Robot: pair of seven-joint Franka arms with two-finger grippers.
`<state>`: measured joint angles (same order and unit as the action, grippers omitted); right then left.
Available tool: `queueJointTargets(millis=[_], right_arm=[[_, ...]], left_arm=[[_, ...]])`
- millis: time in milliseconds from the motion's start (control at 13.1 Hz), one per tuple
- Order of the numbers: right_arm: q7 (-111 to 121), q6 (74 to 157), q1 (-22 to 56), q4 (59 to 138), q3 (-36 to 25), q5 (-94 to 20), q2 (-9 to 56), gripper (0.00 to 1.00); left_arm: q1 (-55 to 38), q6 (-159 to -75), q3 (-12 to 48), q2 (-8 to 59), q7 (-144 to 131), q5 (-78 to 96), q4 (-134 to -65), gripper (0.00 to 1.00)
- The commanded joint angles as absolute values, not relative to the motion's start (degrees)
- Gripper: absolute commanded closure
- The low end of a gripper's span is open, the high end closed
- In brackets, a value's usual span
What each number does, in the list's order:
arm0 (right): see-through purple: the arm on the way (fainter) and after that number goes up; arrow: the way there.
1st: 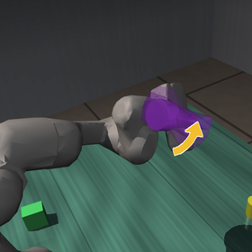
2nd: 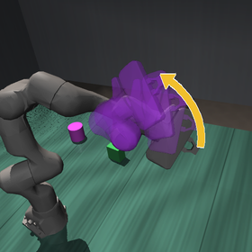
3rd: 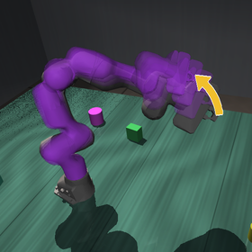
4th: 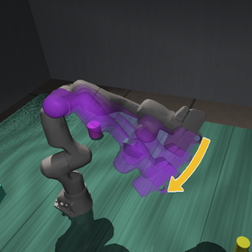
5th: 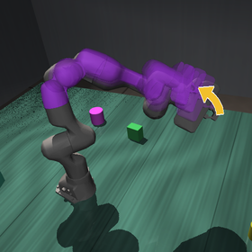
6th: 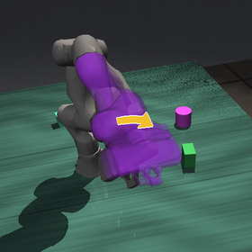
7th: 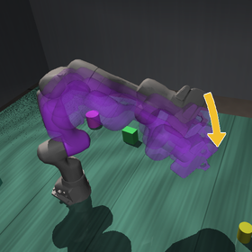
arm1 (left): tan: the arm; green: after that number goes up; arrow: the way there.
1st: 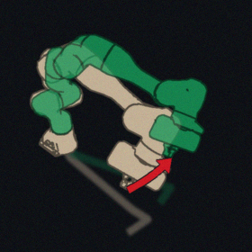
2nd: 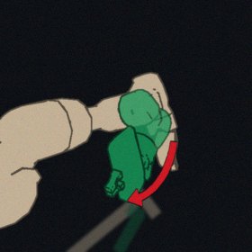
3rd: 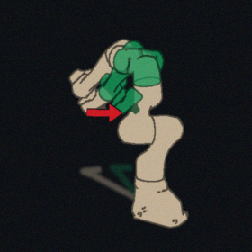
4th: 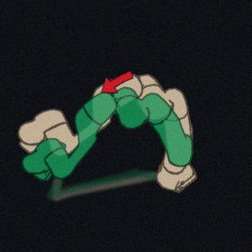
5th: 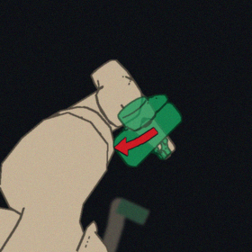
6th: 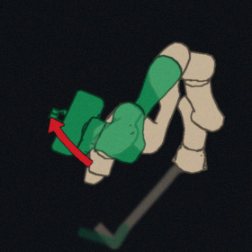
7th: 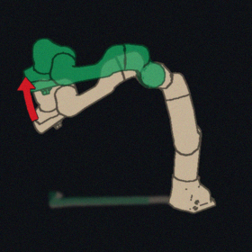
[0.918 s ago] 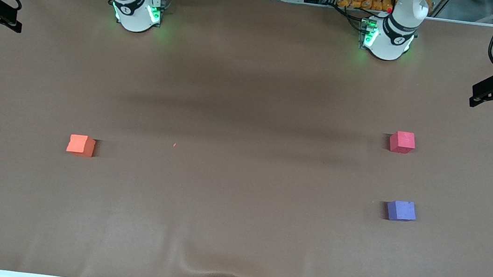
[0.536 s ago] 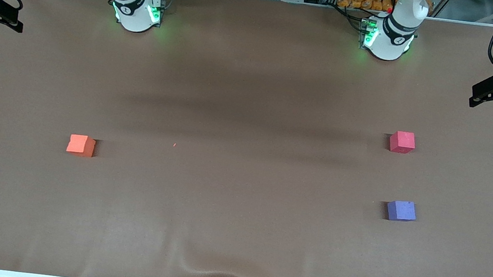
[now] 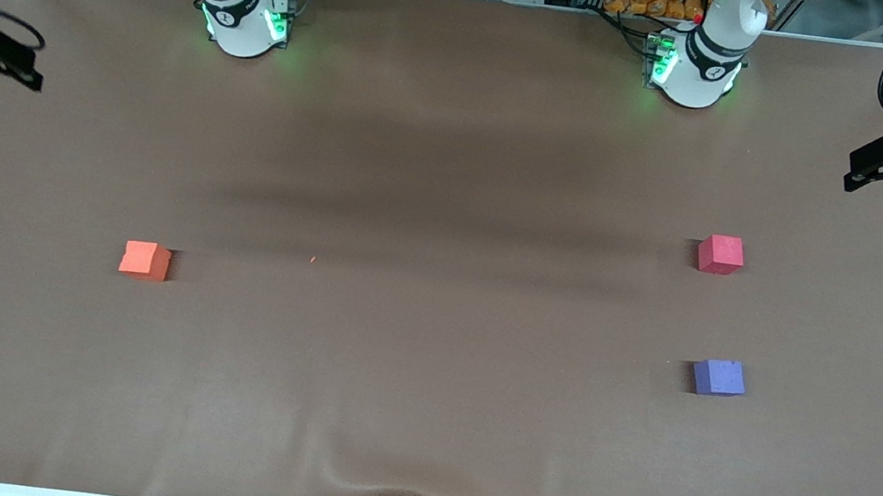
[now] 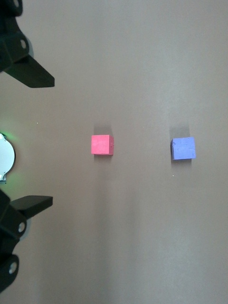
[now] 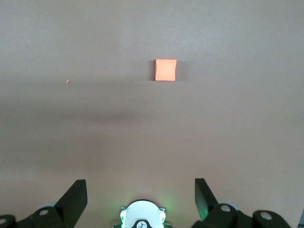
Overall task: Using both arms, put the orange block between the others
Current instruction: 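Move the right gripper toward the orange cube, then lower the right gripper and grasp the orange cube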
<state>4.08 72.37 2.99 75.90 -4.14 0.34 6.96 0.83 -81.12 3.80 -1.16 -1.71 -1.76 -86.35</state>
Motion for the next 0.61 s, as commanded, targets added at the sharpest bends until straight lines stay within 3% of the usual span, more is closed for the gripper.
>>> queueJointTargets(millis=[0,153,536], right_arm=[[3.3,77.5,2.5,79.4,-4.0,-0.3,9.6,0.0],[3.4,82.9,2.4,81.2,-4.0,-0.4,13.3,0.0],[3.6,102.8,0.4,96.4,-4.0,-0.4,17.2,0.0]], left_arm=[[1.1,-80.9,4.0,-0.4,-1.4,-1.7,-85.7,0.0],[1.2,-81.6,4.0,-0.4,-1.4,-1.6,-86.0,0.0],[1.2,-82.5,4.0,-0.8,-1.4,-1.5,-87.9,0.0]])
